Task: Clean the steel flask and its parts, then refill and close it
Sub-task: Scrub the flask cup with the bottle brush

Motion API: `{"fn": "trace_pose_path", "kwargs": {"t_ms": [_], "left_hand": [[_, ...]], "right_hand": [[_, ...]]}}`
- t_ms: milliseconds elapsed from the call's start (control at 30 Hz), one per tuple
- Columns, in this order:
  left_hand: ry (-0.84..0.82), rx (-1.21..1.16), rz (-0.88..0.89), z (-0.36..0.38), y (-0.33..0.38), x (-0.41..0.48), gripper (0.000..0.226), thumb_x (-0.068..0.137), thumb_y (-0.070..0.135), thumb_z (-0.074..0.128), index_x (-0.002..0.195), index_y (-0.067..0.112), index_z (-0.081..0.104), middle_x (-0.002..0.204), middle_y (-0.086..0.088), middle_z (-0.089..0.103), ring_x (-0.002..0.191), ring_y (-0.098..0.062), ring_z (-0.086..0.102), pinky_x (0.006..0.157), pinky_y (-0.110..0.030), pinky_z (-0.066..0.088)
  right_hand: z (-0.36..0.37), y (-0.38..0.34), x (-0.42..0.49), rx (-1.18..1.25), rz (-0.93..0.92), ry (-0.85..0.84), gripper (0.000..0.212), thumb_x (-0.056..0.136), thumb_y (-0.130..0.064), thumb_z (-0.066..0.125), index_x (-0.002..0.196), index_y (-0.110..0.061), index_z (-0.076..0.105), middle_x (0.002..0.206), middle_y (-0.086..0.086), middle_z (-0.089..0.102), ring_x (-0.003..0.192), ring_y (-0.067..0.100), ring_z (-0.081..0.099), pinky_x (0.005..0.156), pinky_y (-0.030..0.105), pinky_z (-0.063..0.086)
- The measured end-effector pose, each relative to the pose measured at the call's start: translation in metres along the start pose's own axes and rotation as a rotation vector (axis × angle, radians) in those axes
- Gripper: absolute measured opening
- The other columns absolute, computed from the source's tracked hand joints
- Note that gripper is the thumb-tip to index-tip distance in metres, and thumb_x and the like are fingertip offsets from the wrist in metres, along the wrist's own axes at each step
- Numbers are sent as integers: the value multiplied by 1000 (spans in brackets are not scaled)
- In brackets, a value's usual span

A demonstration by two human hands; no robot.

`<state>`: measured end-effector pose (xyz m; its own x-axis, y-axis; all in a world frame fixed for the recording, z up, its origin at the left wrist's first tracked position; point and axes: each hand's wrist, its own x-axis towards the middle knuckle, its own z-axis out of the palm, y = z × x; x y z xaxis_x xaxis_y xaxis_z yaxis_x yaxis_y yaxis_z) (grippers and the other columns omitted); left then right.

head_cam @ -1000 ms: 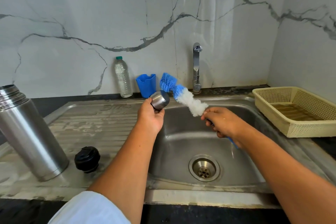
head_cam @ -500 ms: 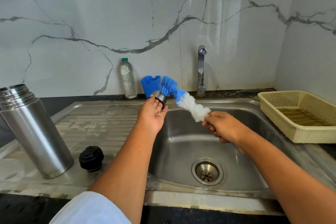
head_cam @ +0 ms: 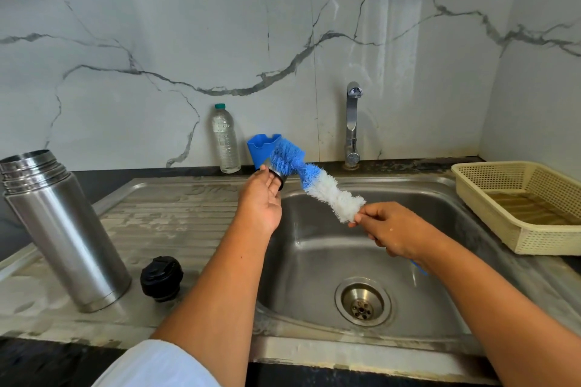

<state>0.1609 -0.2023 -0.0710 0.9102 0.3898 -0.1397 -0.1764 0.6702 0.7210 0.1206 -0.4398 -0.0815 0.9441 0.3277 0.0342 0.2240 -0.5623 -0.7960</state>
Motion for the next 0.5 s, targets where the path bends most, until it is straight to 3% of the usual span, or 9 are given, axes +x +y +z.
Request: {"fn": "trace_pose_path", "kwargs": {"t_ms": [100,200,300,500], "left_hand": [[-57,86,-11,3,-6,-2,11,105,13,56,111,14,65,112,-4,73,114,-19,68,116,-36,37],[-64,99,-11,4,-6,-1,9,105,10,56,107,14,64,126,-10,70,124,-24,64,119,-42,37],[12,-8,49,1,9,0,11,105,8,55,105,14,64,116,-7,71,125,-23,64,118,-38,39],[-101,33,-6,4,2,-4,22,104,10,56,125,7,62,126,-15,69,122,-27,65,119,-47,39]], "right_hand": [[5,-3,3,-48,-19,24,22,104,-28,54,93,-26,73,67,0,55,57,11,44,54,23,39],[4,-4,4,-62,-23,73,23,104,-27,54,92,-29,73,70,1,58,62,14,48,61,28,42],[1,-3,1,-104,-36,74,24,104,-27,54,90,-31,72,69,0,59,61,13,49,60,26,42],[7,-11,2,-110,-44,132,19,105,-32,52,99,-34,71,72,-3,63,58,10,50,56,24,41]]}}
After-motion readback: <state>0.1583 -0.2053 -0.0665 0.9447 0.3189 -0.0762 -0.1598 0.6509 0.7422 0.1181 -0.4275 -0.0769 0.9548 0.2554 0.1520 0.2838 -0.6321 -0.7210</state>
